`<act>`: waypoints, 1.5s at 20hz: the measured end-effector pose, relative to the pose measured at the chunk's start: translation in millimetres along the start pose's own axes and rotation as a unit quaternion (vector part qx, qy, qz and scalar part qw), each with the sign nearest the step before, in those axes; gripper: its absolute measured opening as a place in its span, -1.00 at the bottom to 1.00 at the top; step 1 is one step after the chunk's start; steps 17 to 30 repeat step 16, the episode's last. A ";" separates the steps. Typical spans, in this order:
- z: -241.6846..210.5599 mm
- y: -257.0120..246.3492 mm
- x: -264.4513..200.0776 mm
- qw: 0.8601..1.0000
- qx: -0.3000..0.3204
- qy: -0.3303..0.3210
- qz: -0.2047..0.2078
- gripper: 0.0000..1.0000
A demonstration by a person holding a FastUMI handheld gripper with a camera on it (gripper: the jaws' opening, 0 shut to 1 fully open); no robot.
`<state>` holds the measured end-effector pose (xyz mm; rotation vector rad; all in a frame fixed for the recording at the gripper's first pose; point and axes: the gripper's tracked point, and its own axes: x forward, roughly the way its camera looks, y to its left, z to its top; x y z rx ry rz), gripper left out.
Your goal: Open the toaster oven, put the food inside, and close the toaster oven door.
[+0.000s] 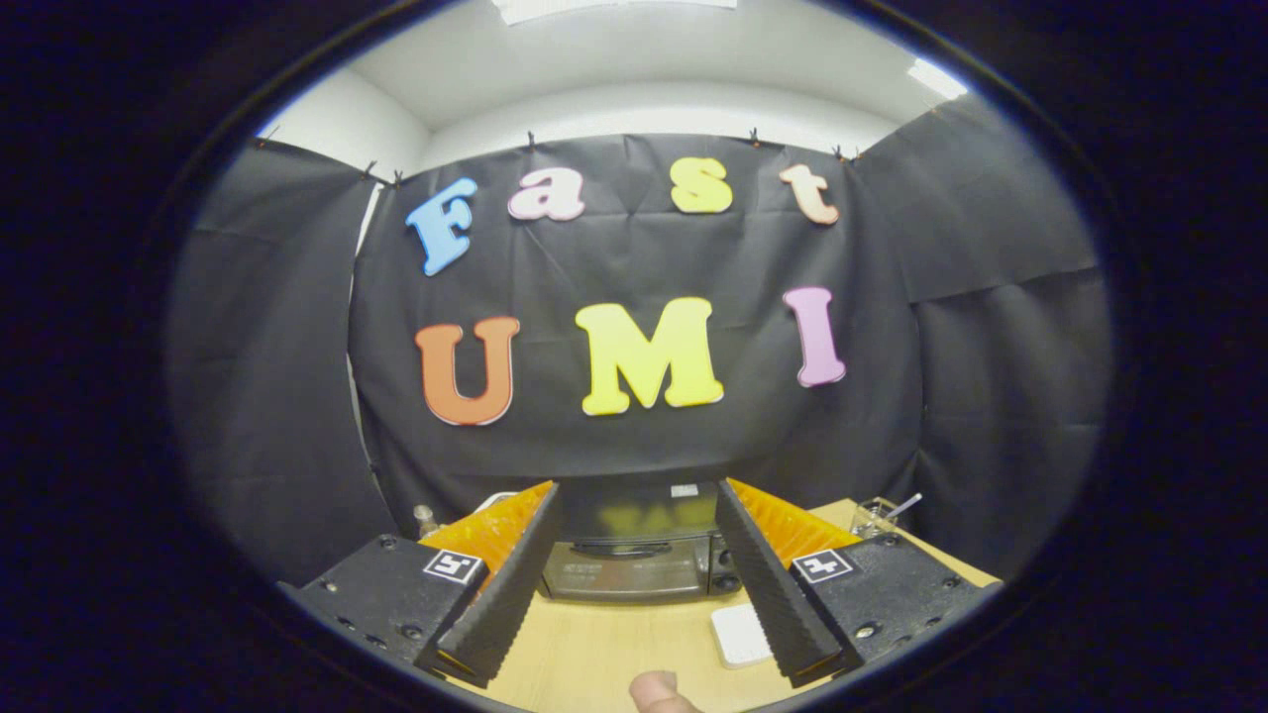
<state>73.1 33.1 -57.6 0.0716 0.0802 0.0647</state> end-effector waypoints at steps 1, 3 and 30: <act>7.6 -0.8 -18.6 1.000 -0.006 -0.007 0.001 0.97; 15.8 3.3 -57.7 1.000 -0.023 -0.011 0.013 0.97; -7.9 -7.6 -168.6 0.999 -0.048 -0.018 0.005 0.97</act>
